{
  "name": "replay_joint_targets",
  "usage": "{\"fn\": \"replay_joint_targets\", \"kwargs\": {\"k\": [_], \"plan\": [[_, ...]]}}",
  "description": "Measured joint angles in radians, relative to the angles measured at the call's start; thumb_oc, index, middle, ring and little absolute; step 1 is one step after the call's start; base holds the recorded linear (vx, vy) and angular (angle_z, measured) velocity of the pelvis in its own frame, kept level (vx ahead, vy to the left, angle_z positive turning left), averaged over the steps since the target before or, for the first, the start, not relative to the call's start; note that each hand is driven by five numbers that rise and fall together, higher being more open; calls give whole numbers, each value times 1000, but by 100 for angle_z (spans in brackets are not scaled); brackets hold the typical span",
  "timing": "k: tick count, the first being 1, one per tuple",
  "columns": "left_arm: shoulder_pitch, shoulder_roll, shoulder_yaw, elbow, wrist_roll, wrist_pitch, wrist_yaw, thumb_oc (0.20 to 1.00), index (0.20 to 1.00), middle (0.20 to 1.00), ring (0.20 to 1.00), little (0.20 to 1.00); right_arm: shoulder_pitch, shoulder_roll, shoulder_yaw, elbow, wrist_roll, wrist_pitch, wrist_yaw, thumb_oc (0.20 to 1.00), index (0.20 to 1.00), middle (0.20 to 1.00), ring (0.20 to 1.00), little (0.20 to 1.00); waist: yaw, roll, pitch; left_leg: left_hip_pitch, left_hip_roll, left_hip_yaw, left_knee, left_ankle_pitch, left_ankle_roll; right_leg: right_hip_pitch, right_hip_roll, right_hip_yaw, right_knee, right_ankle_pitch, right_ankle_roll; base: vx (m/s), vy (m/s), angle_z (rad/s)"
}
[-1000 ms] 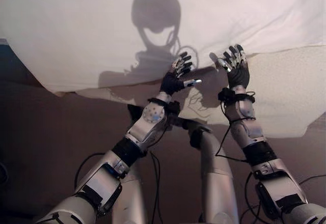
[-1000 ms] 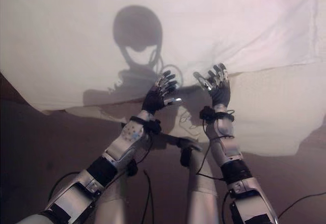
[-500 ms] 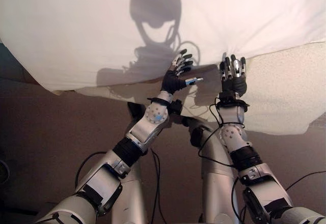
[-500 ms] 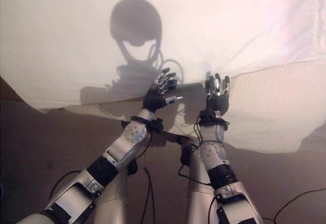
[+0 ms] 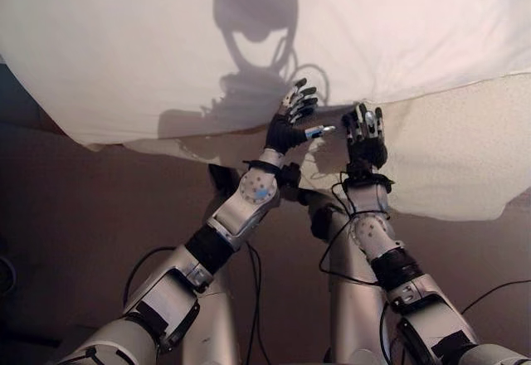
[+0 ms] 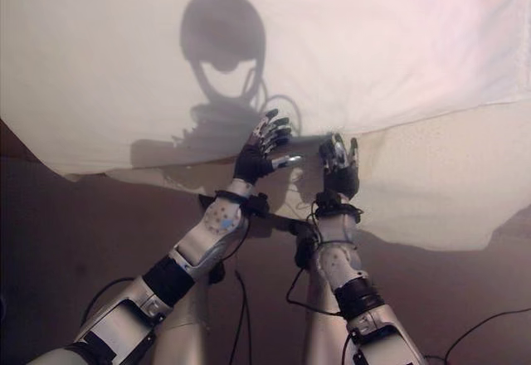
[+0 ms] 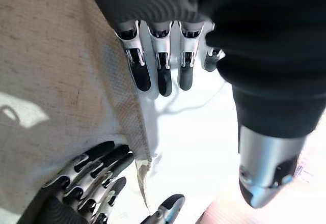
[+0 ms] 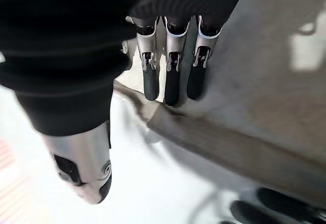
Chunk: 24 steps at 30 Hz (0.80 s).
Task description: Make the bed
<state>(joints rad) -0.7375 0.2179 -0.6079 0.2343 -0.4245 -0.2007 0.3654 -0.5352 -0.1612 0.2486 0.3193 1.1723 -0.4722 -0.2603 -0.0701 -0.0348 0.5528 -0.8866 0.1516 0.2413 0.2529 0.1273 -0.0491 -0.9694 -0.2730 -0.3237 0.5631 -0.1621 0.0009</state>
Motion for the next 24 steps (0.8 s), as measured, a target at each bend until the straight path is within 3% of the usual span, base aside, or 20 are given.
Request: {"fn": "replay_joint_targets", "kwargs": {"k": [24], "plan": [[-17, 21, -1, -20, 0, -3, 18, 1000, 1000, 1000, 1000, 1000, -82, -12, -3, 61, -13, -1, -34, 1000, 1000, 1000, 1000, 1000, 0, -2, -1, -26, 1, -17, 4, 2, 2, -12, 1, -16, -2, 2, -3, 0, 0, 0]]}}
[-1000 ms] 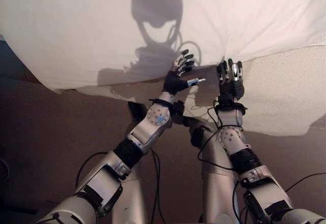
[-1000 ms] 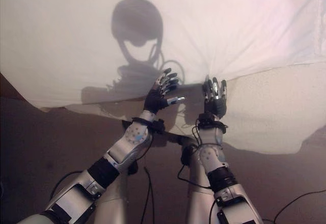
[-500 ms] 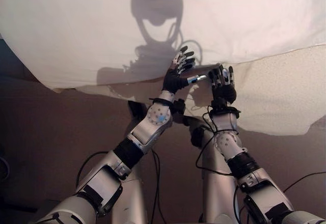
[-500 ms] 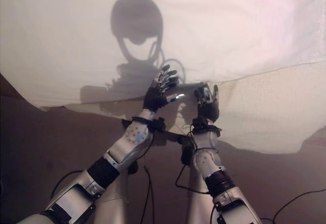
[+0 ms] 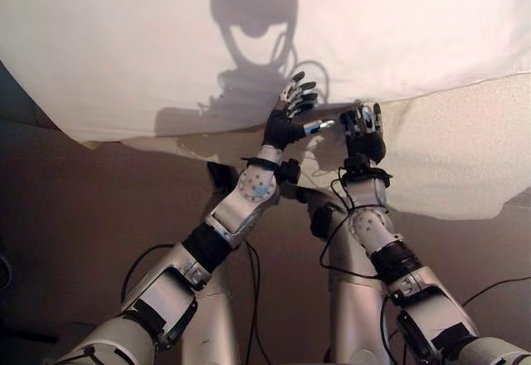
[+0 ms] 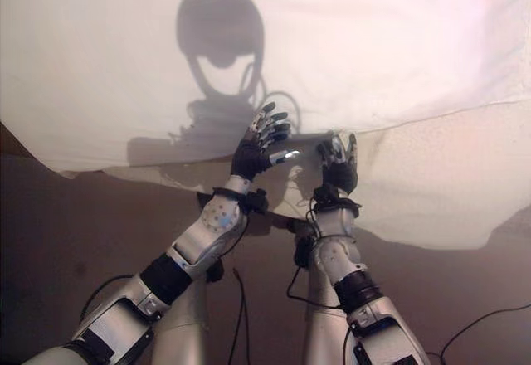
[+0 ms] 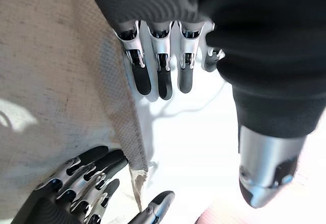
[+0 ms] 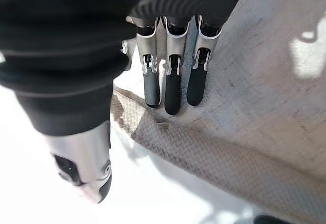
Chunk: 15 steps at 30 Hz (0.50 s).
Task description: Make the bed
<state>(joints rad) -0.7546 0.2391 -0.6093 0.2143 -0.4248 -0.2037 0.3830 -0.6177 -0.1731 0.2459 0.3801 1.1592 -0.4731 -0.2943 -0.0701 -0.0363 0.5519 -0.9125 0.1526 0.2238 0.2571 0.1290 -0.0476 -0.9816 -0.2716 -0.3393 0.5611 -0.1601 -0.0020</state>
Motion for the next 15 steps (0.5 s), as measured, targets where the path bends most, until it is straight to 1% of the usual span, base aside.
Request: {"fn": "replay_joint_targets", "kwargs": {"k": [15], "plan": [[-16, 18, 1, 0, 0, -19, -41, 1000, 1000, 1000, 1000, 1000, -39, -10, -48, 4, 0, -11, 14, 1000, 1000, 1000, 1000, 1000, 8, 0, 0, -27, -1, -6, 0, 5, 4, -23, -1, -4, 1, 6, 0, 0, 0, 0]]}}
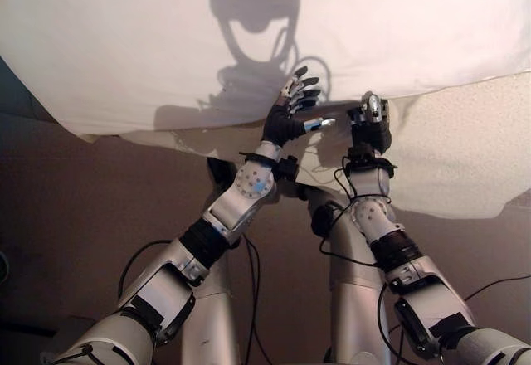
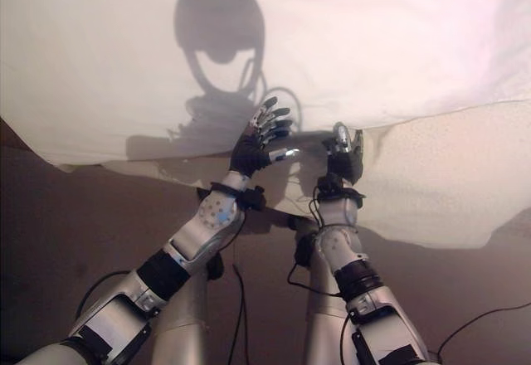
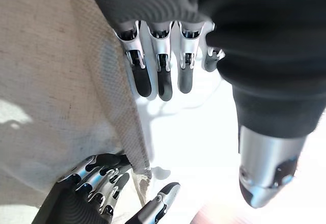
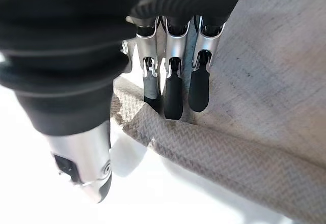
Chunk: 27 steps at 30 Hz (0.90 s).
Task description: Make the bed
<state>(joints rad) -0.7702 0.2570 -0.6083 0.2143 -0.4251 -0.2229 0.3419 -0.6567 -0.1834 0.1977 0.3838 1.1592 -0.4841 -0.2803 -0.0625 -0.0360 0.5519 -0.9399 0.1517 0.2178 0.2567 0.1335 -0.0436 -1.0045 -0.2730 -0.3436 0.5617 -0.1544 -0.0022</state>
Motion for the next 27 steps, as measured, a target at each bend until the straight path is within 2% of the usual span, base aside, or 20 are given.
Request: {"fn": "replay_joint_targets", "kwargs": {"k": [9, 21, 27], "plan": [[0, 0, 0, 0, 0, -6, -12, 1000, 1000, 1000, 1000, 1000, -20, -10, -5, 17, 0, -13, 2, 1000, 1000, 1000, 1000, 1000, 2, 0, 0, 0, 0, 0, 0, 0, 0, 0, 0, 0, 0, 0, 0, 0, 0, 0], [-7, 12, -4, -1, -2, -21, -45, 1000, 1000, 1000, 1000, 1000, -106, -83, -29, 32, 31, -14, 15, 1000, 1000, 1000, 1000, 1000, 4, 0, 0, -14, 0, -2, 0, 6, 2, -6, 1, -6, -4, 4, -1, 0, 0, 0], [-4, 48, -20, -37, -24, -27, -60, 1000, 1000, 1000, 1000, 1000, -135, -128, -32, 58, 53, -16, 25, 1000, 1000, 1000, 1000, 1000, 7, -1, 0, -15, 0, -2, -1, 7, 2, -6, 3, -6, -8, 8, 0, 0, 0, 0]]}}
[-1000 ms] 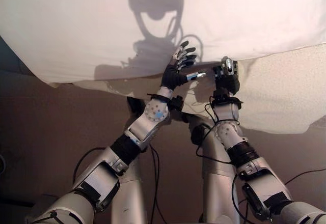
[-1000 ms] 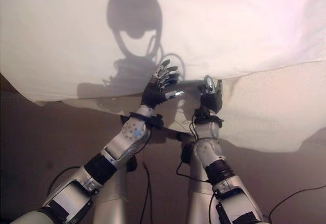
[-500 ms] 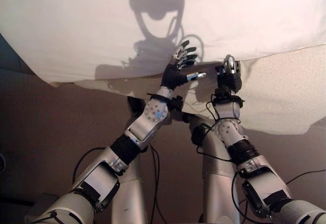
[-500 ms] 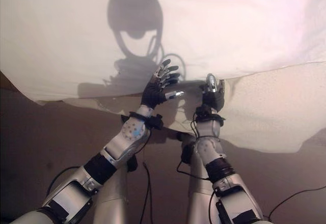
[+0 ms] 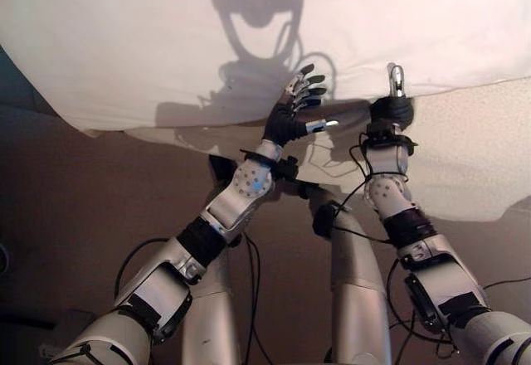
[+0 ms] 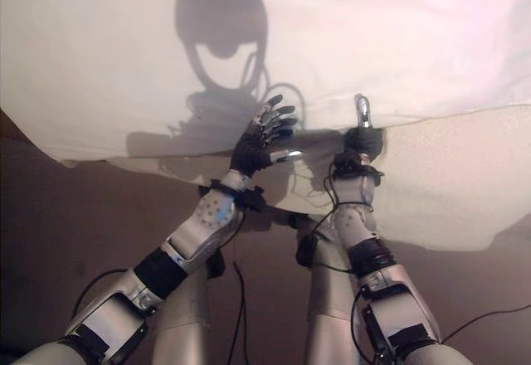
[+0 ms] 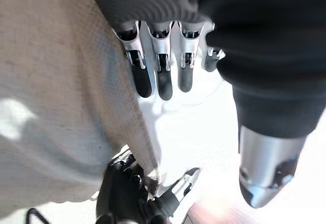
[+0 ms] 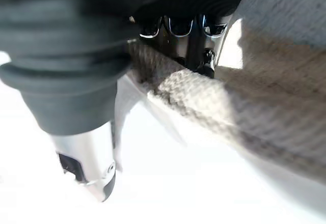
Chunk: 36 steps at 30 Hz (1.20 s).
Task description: Make the bed
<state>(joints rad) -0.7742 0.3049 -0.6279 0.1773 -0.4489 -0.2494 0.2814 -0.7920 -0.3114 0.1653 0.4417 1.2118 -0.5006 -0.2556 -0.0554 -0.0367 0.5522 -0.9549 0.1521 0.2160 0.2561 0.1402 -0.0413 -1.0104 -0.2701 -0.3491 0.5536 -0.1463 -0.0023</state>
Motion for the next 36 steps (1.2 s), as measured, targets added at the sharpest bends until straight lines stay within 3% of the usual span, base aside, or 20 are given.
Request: {"fn": "replay_joint_targets", "kwargs": {"k": [19, 25, 36], "plan": [[14, 52, 1, -41, -18, -13, -14, 1000, 1000, 1000, 1000, 1000, -77, -122, -10, 6, 0, -8, 5, 1000, 1000, 1000, 1000, 1000, -18, -16, 2, -1, 5, 2, -2, 0, 2, 3, 15, 9, -31, 26, -1, -1, -3, -1], [11, 65, 1, -54, -18, -24, -13, 1000, 1000, 1000, 1000, 1000, -136, -122, -58, -3, -2, -85, -27, 1000, 1000, 1000, 1000, 1000, -32, -30, 1, -1, 9, 3, -2, 0, 2, 4, 21, 11, -41, 32, -2, 1, -2, -2], [10, 70, 0, -65, -18, -24, -13, 1000, 1000, 1000, 1000, 1000, -185, -121, -87, 3, -23, -106, -106, 1000, 1000, 1000, 1000, 1000, -32, -33, 1, 0, 10, 4, 2, 1, 2, 4, 22, 15, -42, 39, -10, 0, 0, 0]]}}
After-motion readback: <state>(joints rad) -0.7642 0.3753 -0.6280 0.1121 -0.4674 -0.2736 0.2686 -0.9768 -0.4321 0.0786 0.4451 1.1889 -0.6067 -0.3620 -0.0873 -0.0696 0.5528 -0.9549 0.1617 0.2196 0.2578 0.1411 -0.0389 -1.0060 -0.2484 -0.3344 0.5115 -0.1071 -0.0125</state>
